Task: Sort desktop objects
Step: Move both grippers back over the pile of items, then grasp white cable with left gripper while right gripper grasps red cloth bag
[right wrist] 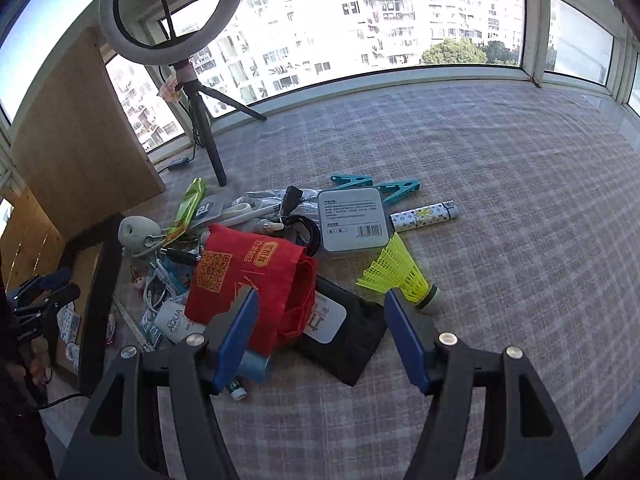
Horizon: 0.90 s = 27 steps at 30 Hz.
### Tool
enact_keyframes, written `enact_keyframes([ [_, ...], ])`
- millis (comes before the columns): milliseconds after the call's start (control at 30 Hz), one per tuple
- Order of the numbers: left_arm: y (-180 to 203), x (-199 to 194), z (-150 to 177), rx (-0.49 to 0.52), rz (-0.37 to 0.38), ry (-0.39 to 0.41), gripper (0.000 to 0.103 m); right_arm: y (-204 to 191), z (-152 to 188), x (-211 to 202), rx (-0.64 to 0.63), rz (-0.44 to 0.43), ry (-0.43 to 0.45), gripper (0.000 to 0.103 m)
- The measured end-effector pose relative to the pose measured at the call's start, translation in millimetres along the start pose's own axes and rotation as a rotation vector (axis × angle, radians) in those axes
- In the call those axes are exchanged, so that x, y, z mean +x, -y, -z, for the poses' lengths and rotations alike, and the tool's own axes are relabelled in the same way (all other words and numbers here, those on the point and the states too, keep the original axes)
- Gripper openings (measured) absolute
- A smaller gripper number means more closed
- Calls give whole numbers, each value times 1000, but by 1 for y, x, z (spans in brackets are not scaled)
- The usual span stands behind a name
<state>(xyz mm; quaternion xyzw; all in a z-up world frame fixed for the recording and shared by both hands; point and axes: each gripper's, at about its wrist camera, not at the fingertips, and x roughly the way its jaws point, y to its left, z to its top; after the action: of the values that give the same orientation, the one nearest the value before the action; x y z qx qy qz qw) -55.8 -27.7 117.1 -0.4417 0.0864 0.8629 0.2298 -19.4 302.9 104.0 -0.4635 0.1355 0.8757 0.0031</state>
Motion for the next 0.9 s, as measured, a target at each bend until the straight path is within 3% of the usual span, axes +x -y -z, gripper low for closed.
enact_keyframes([
  [167, 6, 10, 5, 3, 28, -29, 61, -9, 10, 31, 48, -82, -83, 64],
  [467, 5, 41, 8, -68, 99, -107, 56, -31, 2, 60, 6, -65, -128, 64],
  [600, 13, 63, 0, -93, 128, -140, 55, -28, 1, 66, 39, -100, -138, 65],
  [667, 16, 72, -1, -98, 127, -154, 52, -31, 1, 66, 26, -91, -134, 67],
  [733, 15, 78, 0, -111, 118, -164, 41, -33, 1, 66, 11, -85, -129, 68],
  [900, 6, 83, 4, -164, 145, -181, 39, -33, 1, 67, 2, -84, -128, 68],
])
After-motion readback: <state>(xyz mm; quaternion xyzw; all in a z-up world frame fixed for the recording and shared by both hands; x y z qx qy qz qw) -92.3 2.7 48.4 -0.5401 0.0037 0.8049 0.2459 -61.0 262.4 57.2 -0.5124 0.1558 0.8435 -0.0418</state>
